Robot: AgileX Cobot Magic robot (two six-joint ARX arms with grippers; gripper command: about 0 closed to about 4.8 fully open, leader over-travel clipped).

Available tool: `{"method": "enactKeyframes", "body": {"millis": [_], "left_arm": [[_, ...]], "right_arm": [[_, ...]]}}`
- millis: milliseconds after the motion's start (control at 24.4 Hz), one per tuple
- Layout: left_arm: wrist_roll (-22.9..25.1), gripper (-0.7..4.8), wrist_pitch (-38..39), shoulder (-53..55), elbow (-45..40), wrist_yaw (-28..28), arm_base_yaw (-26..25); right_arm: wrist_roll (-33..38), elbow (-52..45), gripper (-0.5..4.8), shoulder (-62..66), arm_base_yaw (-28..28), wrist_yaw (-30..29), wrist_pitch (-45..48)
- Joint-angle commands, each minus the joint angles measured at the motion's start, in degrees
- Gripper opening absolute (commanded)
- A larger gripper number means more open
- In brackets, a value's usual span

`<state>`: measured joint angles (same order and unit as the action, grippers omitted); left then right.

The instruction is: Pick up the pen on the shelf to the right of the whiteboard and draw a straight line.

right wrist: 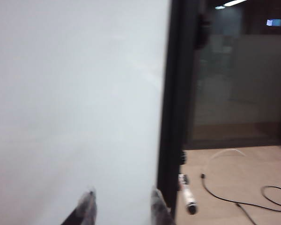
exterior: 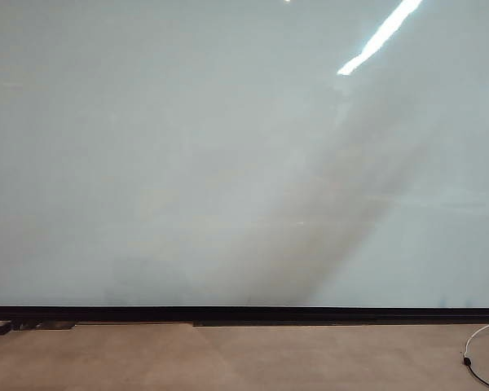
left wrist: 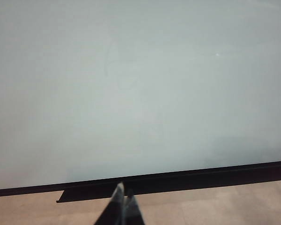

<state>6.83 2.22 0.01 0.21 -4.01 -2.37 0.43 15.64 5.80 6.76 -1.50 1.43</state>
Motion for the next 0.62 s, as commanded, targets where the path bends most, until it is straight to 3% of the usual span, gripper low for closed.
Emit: {"method": "enactKeyframes", "body": {"millis": [41, 205, 287, 369, 451, 574, 616], "left_arm": [[0.09, -0.05, -0.59, 0.0, 0.2, -0.09, 0.02], [0.09, -0.05, -0.59, 0.0, 0.2, -0.07, 0.02], [0.07, -0.05, -0.59, 0.0, 0.2, -0.09, 0.02], [0.09, -0.05, -0.57, 0.0, 0.2, -0.09, 0.0], [0.07, -0.05, -0.57, 0.0, 0.2, -0.07, 0.02], [0.07, -0.05, -0.57, 0.0, 0.2, -0.07, 0.04], [0.07, -0.05, -0.57, 0.0, 0.2, -0.07, 0.04]], "right_arm": [[0.17, 2.25, 1.49, 4.37, 6.16, -9.53, 0.13], [-0.44, 4.5, 1.5, 16.83, 20.61, -25.88, 4.46], [-1.92, 4.52, 1.53, 19.17, 20.94, -21.59, 10.45], [-7.43, 5.14, 1.53, 22.49, 21.27, -22.84, 14.8], [-6.8, 6.82, 1.55, 27.56, 23.61, -23.87, 15.45], [-3.48, 7.98, 2.14, 35.32, 27.93, -27.1, 20.7], [-1.33, 8.15, 2.14, 38.93, 30.25, -30.62, 24.74]]}}
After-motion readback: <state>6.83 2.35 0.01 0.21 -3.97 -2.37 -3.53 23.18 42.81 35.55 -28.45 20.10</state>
